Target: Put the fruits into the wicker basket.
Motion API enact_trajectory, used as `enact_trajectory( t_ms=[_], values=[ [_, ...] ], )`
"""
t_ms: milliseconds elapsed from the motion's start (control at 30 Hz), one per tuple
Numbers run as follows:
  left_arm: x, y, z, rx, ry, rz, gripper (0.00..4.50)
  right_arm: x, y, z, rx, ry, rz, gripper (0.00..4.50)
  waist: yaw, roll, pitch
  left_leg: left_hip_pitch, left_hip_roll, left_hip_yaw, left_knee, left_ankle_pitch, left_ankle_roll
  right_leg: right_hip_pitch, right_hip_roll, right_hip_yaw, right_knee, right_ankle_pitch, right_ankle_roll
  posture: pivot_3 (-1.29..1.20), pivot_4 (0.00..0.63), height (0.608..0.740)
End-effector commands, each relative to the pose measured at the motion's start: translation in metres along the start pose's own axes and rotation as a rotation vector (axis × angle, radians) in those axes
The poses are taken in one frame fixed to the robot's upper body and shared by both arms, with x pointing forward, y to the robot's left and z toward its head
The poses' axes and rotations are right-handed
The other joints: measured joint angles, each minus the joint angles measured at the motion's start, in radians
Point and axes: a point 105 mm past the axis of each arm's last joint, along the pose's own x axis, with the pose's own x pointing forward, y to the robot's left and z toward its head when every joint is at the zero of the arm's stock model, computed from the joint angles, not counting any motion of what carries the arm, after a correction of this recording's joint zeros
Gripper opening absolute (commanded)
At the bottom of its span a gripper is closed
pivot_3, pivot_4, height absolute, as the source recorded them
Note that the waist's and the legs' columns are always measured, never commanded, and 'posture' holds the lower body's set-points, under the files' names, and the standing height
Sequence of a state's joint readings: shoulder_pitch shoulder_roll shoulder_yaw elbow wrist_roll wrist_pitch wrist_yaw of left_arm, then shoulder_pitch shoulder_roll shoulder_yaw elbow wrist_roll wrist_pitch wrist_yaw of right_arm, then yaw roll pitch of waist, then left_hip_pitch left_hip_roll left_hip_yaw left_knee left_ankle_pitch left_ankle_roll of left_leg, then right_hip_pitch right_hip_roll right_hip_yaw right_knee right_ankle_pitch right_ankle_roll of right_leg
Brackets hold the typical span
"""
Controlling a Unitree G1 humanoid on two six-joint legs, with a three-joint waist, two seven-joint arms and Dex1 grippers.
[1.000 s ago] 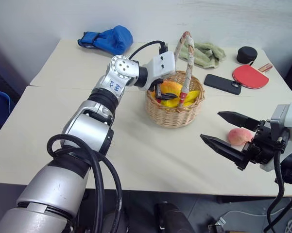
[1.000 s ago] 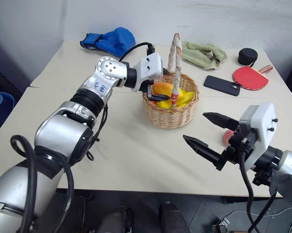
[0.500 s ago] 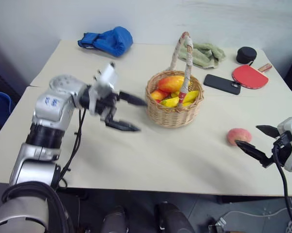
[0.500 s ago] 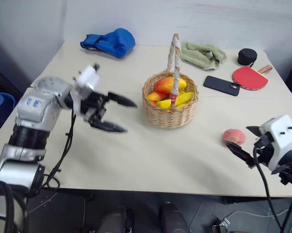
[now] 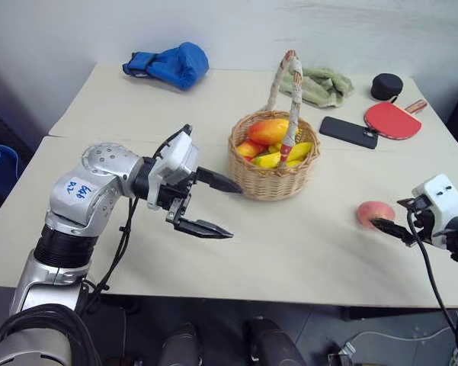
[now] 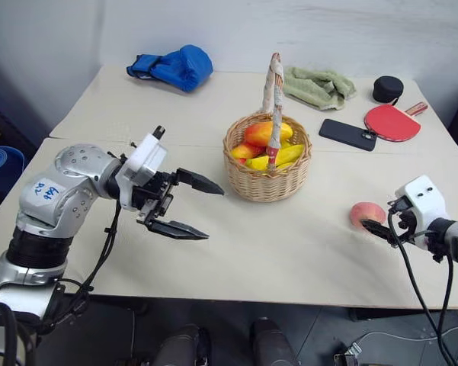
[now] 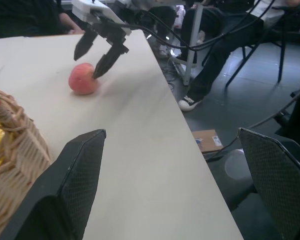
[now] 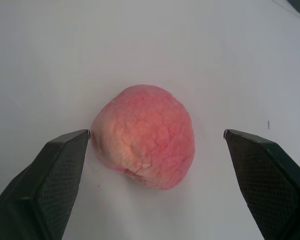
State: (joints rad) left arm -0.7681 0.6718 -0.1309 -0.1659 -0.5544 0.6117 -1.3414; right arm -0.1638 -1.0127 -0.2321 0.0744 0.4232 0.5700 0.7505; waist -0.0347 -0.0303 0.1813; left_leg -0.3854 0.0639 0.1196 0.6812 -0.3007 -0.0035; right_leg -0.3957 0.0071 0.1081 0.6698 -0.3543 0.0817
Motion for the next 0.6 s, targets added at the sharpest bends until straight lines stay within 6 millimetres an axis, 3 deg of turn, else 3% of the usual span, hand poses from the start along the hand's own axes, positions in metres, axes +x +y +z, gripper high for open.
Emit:
enact_trajectory(
  t_ms=[33,133,200,300,400,467,533,600],
  values=[
    [-0.001,-0.001,0.009,0.047,-0.013,0.015,4.44,0.006,-0.002,-0.006,0.023,0.019,-0.007,4.50,0.000,0.000,0.000,0.000,0.000,0.000,0.000,0.000,0.000,0.000,0.000,0.000,0.000,0.000,0.000,0.00,0.150,0.740],
    [-0.002,0.002,0.011,0.051,-0.014,0.029,4.50,0.009,0.003,-0.002,0.070,-0.027,0.009,3.87,0.000,0.000,0.000,0.000,0.000,0.000,0.000,0.000,0.000,0.000,0.000,0.000,0.000,0.000,0.000,0.00,0.150,0.740],
    [-0.004,0.006,0.011,0.055,-0.011,0.048,4.50,0.008,0.007,0.004,0.084,-0.056,0.026,3.18,0.000,0.001,0.000,0.000,0.000,0.000,0.000,0.000,0.000,0.000,0.000,0.000,0.000,0.000,0.000,0.00,0.150,0.740],
    [-0.008,0.012,0.011,0.054,-0.018,0.088,4.50,0.003,0.017,0.023,0.068,-0.142,0.072,2.45,0.000,0.001,0.000,0.000,0.000,0.000,0.000,0.000,0.000,0.000,0.000,0.000,0.000,0.000,0.000,0.00,0.150,0.740],
    [-0.015,0.022,0.013,0.045,-0.042,0.147,4.50,-0.006,0.037,0.060,0.049,-0.293,0.167,2.33,-0.004,0.002,0.001,0.000,0.000,0.000,0.000,0.000,-0.001,0.000,0.000,0.000,0.001,0.000,0.000,0.00,0.150,0.740],
    [-0.021,0.029,0.015,0.035,-0.066,0.203,4.50,-0.010,0.048,0.094,0.036,-0.411,0.190,2.33,-0.012,0.003,0.001,0.000,0.001,0.000,0.000,0.000,-0.001,0.000,0.000,-0.001,0.001,0.000,0.000,0.00,0.150,0.740],
    [-0.029,0.036,0.015,0.032,-0.079,0.259,4.50,-0.010,0.062,0.143,0.046,-0.565,0.218,2.33,-0.025,0.004,0.002,0.000,0.001,0.000,0.000,0.000,-0.001,0.000,0.000,0.000,0.003,0.000,0.000,0.00,0.150,0.740],
    [-0.032,0.038,0.016,0.034,-0.085,0.281,4.50,-0.006,0.072,0.168,0.043,-0.623,0.236,2.33,-0.030,0.005,0.003,0.000,0.000,0.001,0.000,0.001,-0.002,-0.002,0.000,0.000,0.004,0.000,0.000,0.00,0.150,0.740]
  ],
)
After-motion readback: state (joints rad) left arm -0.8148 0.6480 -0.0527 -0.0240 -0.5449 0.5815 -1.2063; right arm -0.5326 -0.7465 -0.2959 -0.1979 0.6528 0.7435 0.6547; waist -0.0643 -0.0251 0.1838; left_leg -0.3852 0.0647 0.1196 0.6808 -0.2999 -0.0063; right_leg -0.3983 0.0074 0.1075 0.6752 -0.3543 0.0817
